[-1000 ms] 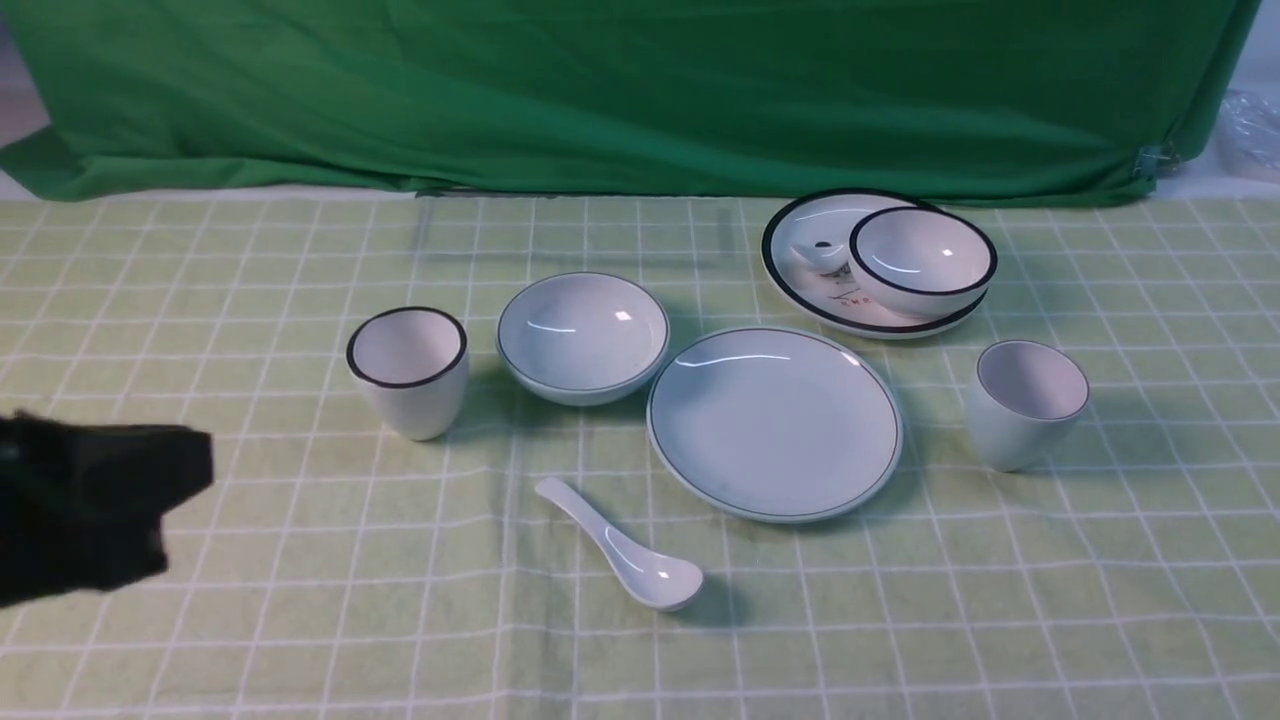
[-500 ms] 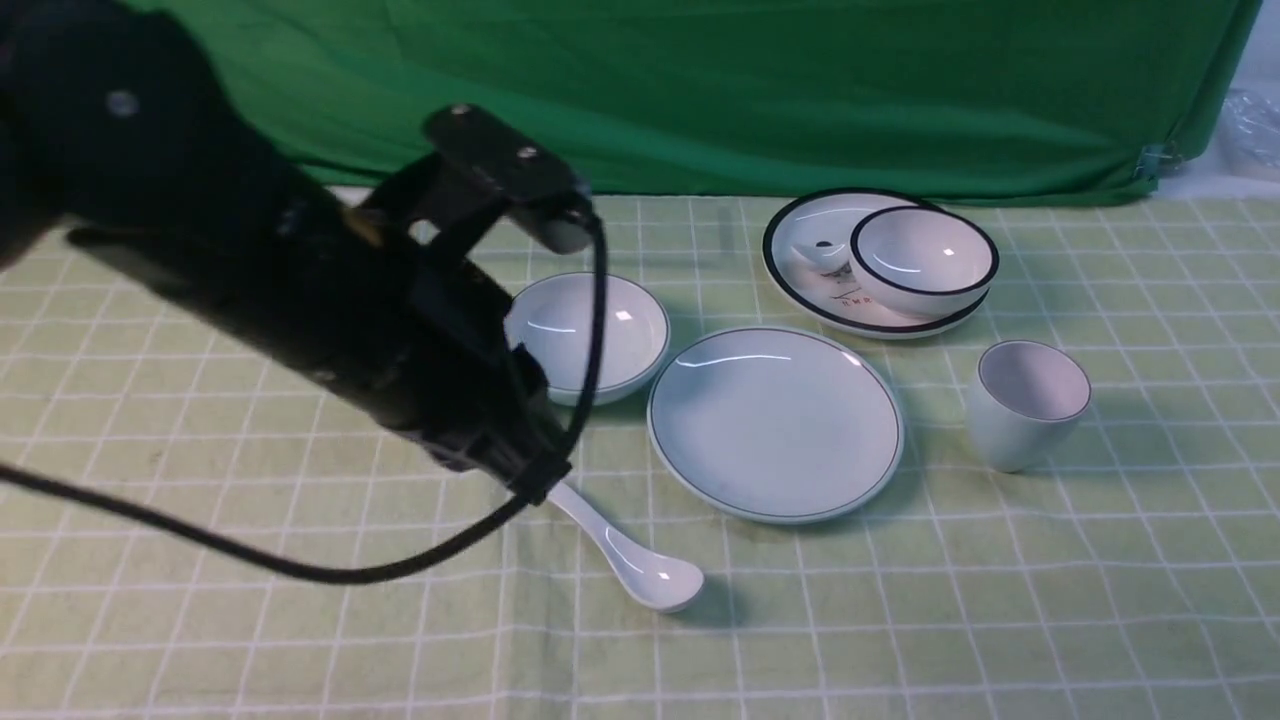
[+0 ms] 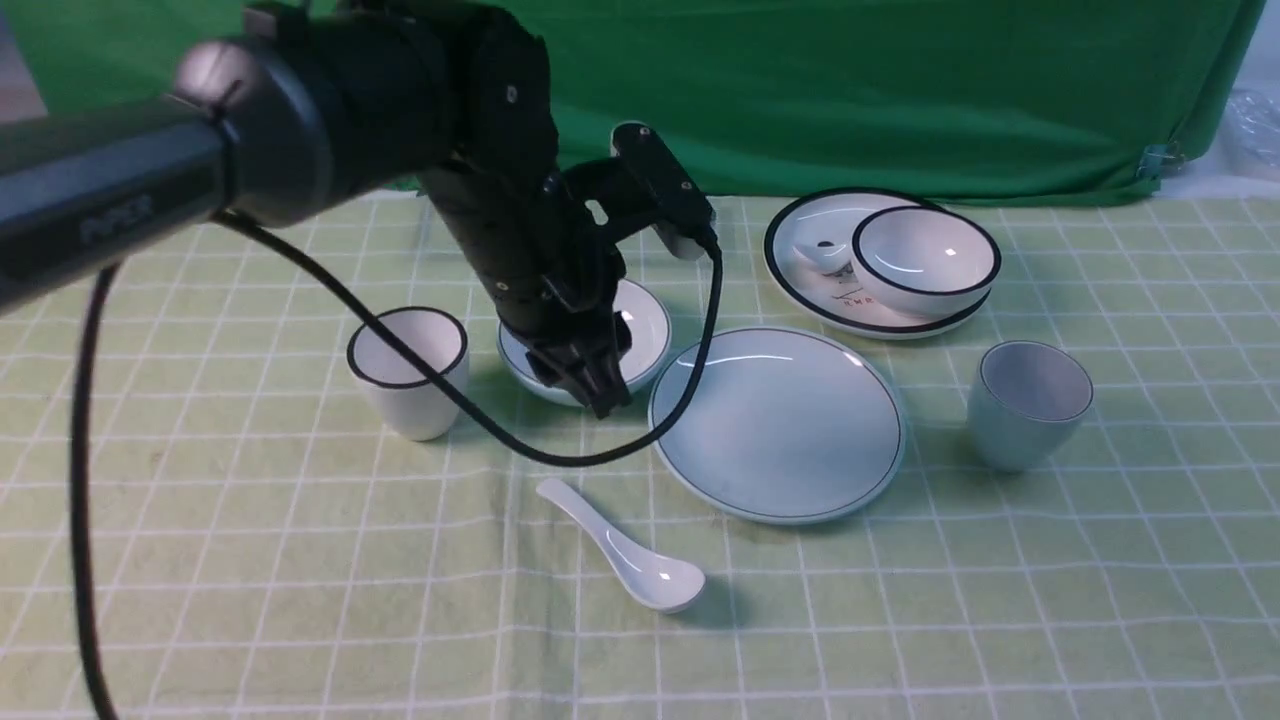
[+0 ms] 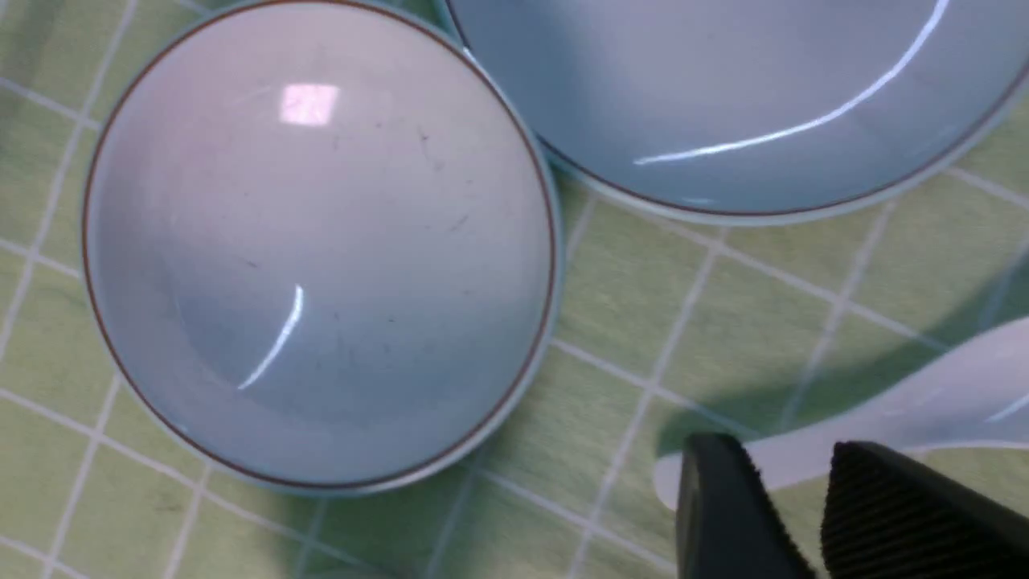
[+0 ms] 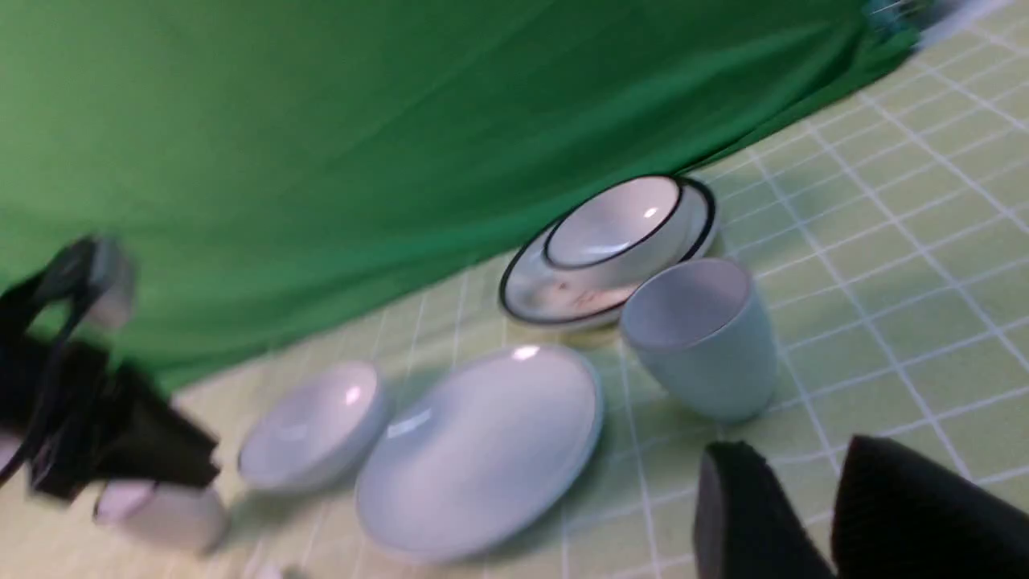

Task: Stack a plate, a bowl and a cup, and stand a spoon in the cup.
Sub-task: Use the left arm to grab a blue rice bowl, then use the left arm to put the blue rice bowl into the blue large plate in the middle

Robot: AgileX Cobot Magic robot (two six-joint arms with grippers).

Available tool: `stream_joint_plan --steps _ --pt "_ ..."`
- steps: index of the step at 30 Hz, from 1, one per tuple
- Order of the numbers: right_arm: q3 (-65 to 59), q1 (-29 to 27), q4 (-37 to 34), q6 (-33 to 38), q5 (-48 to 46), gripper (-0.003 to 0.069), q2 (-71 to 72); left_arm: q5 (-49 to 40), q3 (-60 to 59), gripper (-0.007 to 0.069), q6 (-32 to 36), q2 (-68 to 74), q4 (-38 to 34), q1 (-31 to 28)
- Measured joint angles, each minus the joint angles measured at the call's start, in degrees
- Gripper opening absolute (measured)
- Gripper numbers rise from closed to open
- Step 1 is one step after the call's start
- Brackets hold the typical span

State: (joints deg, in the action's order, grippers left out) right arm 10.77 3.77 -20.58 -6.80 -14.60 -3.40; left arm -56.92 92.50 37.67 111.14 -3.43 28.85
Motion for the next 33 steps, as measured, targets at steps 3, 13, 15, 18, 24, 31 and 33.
stream_joint_plan --steps 3,13,15,18,24,31,33 --pt "12.84 3.48 0.0 11.84 -14.62 0.0213 -7.8 2.44 1.95 0.036 1.04 4.03 3.08 0.0" --pt "20.86 6.14 0.11 17.87 -28.99 0.0213 -17.5 11.0 2.51 0.0433 5.61 9.57 7.94 0.0" --pt "20.92 6.14 0.11 18.0 -29.03 0.0213 -17.5 12.33 2.51 0.0392 5.78 10.81 8.98 0.0" --pt "20.92 6.14 0.11 18.06 -29.03 0.0216 -17.5 12.73 2.51 0.0286 5.88 12.65 9.25 0.0" --pt "20.92 6.14 0.11 18.19 -29.03 0.0216 -17.5 12.44 2.79 0.0059 6.02 12.96 9.94 0.26" --pt "20.92 6.14 0.11 18.46 -29.06 0.0216 -17.5 9.17 2.82 0.0042 5.88 7.56 9.08 1.81" --pt "20.92 6.14 0.11 18.46 -29.0 0.0216 -17.5 8.47 3.19 0.0042 5.88 6.43 8.3 2.84"
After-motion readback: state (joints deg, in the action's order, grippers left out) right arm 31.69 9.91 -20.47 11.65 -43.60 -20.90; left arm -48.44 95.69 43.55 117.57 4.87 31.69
